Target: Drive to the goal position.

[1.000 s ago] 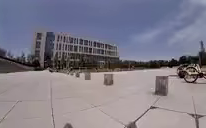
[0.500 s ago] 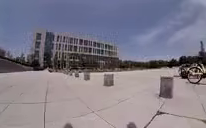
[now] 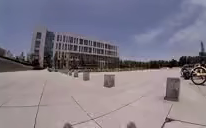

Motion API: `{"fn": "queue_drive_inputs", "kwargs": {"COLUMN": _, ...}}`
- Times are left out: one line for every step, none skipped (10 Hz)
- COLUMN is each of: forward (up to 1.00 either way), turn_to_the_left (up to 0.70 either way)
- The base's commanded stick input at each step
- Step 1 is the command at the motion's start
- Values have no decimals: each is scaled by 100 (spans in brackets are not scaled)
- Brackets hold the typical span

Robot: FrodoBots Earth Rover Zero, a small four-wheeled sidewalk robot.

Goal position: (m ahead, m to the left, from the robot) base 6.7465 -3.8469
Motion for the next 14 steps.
{"fn": "queue_drive_inputs", "kwargs": {"forward": 45, "turn_to_the_left": 0}}
{"fn": "queue_drive_inputs", "kwargs": {"forward": 45, "turn_to_the_left": 0}}
{"fn": "queue_drive_inputs", "kwargs": {"forward": 45, "turn_to_the_left": 0}}
{"fn": "queue_drive_inputs", "kwargs": {"forward": 45, "turn_to_the_left": 0}}
{"fn": "queue_drive_inputs", "kwargs": {"forward": 45, "turn_to_the_left": 0}}
{"fn": "queue_drive_inputs", "kwargs": {"forward": 45, "turn_to_the_left": 0}}
{"fn": "queue_drive_inputs", "kwargs": {"forward": 45, "turn_to_the_left": 0}}
{"fn": "queue_drive_inputs", "kwargs": {"forward": 45, "turn_to_the_left": 0}}
{"fn": "queue_drive_inputs", "kwargs": {"forward": 45, "turn_to_the_left": -2}}
{"fn": "queue_drive_inputs", "kwargs": {"forward": 45, "turn_to_the_left": -13}}
{"fn": "queue_drive_inputs", "kwargs": {"forward": 45, "turn_to_the_left": -24}}
{"fn": "queue_drive_inputs", "kwargs": {"forward": 45, "turn_to_the_left": -27}}
{"fn": "queue_drive_inputs", "kwargs": {"forward": 45, "turn_to_the_left": -27}}
{"fn": "queue_drive_inputs", "kwargs": {"forward": 45, "turn_to_the_left": -27}}
